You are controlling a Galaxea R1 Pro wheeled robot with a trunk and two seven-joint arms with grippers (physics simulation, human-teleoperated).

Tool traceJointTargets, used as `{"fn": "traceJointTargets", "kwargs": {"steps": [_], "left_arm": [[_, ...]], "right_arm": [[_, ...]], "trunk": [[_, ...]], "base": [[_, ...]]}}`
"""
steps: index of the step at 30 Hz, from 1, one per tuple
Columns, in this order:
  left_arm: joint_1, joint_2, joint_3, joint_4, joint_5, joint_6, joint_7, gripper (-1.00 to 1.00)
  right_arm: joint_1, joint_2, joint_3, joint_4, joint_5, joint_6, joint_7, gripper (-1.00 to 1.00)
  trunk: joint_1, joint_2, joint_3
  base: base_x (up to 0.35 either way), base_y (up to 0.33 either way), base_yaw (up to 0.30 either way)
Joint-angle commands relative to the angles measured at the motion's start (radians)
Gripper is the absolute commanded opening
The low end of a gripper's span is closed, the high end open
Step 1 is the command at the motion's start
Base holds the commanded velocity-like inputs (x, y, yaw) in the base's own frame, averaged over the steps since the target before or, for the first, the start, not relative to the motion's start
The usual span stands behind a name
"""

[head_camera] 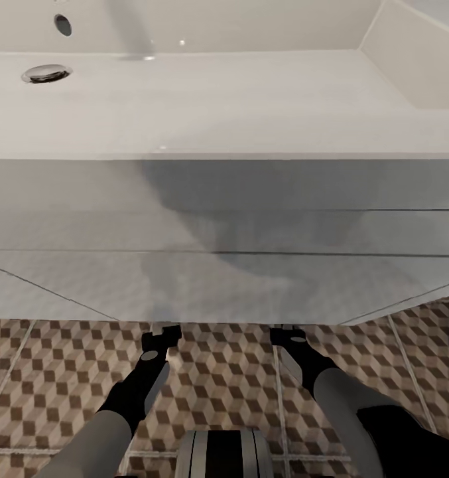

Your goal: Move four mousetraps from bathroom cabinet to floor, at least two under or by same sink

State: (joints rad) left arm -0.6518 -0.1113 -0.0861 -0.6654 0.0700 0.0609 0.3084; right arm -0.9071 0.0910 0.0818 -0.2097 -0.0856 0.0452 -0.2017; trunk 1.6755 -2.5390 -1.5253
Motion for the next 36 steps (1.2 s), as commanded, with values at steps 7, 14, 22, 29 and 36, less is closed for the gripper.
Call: {"fn": "traceJointTargets", "kwargs": {"steps": [7, 14, 22, 29, 36], "left_arm": [[0.000, 0.001, -0.006, -0.006, 0.007, 0.002, 0.009, -1.00], [0.000, 0.001, -0.006, -0.006, 0.007, 0.002, 0.009, -1.00], [0.000, 0.001, -0.006, -0.005, 0.007, 0.003, 0.009, -1.00], [0.000, 0.001, -0.006, -0.005, 0.007, 0.003, 0.009, -1.00], [0.000, 0.001, -0.006, -0.005, 0.007, 0.003, 0.009, -1.00]], "right_arm": [[0.000, 0.000, 0.009, -0.001, -0.009, 0.004, -0.006, -1.00], [0.000, 0.000, 0.009, -0.001, -0.009, 0.003, -0.006, -1.00], [0.000, 0.003, 0.007, 0.000, -0.010, -0.003, -0.006, -1.00], [0.000, 0.005, 0.007, 0.077, -0.010, -0.068, -0.006, -1.00], [0.001, 0.007, 0.007, 0.107, -0.008, -0.095, -0.005, -1.00]], "trunk": [[0.000, 0.000, -0.001], [0.000, 0.000, -0.001], [0.000, 0.000, -0.001], [0.000, 0.000, -0.001], [0.000, 0.000, -0.001]], "base": [[0.100, 0.000, 0.000], [0.010, 0.000, 0.000], [0.001, 0.000, 0.000], [0.000, 0.000, 0.000], [0.000, 0.000, 0.000]]}}
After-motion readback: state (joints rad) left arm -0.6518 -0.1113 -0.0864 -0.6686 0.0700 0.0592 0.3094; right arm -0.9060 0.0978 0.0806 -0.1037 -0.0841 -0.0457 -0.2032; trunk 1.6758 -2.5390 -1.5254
